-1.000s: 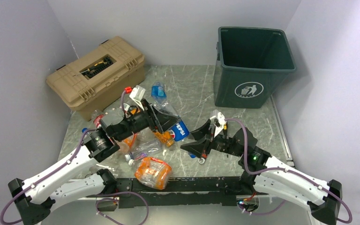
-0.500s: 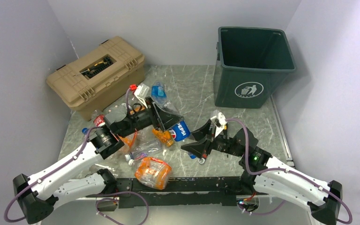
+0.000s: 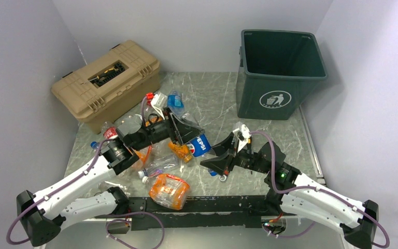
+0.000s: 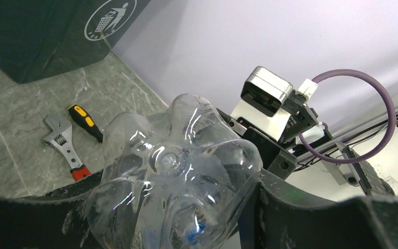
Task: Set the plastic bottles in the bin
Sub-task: Pick up the plastic bottle at the center of the board.
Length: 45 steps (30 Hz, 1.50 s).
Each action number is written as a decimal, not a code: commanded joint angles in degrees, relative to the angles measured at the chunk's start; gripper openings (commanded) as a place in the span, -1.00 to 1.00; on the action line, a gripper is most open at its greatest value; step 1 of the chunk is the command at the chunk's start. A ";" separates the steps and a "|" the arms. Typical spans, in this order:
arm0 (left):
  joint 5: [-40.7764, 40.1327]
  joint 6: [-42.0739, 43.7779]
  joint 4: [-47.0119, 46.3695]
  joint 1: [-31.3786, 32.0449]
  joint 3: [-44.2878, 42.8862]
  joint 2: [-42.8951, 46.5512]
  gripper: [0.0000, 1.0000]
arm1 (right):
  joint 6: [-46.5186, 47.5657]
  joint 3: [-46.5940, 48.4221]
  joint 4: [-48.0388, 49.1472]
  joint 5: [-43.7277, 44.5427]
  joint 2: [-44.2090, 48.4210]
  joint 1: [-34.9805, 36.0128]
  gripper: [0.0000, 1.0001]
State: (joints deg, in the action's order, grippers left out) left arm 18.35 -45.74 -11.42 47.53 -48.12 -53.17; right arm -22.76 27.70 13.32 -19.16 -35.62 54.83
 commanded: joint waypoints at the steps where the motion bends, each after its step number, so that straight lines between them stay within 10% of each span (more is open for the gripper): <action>1: 4.07 -0.74 -3.96 0.46 -0.14 -0.40 -0.25 | -0.47 2.16 2.44 -2.57 -0.15 0.46 -0.08; 10: -1.84 0.19 -4.23 0.46 0.13 3.14 -1.00 | -4.08 4.05 1.74 3.43 1.93 0.46 0.99; 24: -23.07 3.05 -4.15 0.41 0.45 15.50 -1.00 | -4.59 13.26 0.53 18.29 3.25 0.45 1.00; 45: -40.78 -18.51 -30.38 0.40 13.91 16.47 -1.00 | -7.73 2.81 54.54 21.01 -14.84 0.54 0.59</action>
State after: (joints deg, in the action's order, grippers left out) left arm -20.03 -58.17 -32.99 47.83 -35.94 -35.90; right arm -27.29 31.99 49.23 1.21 -47.55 55.07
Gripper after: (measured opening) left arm 0.617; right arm 0.816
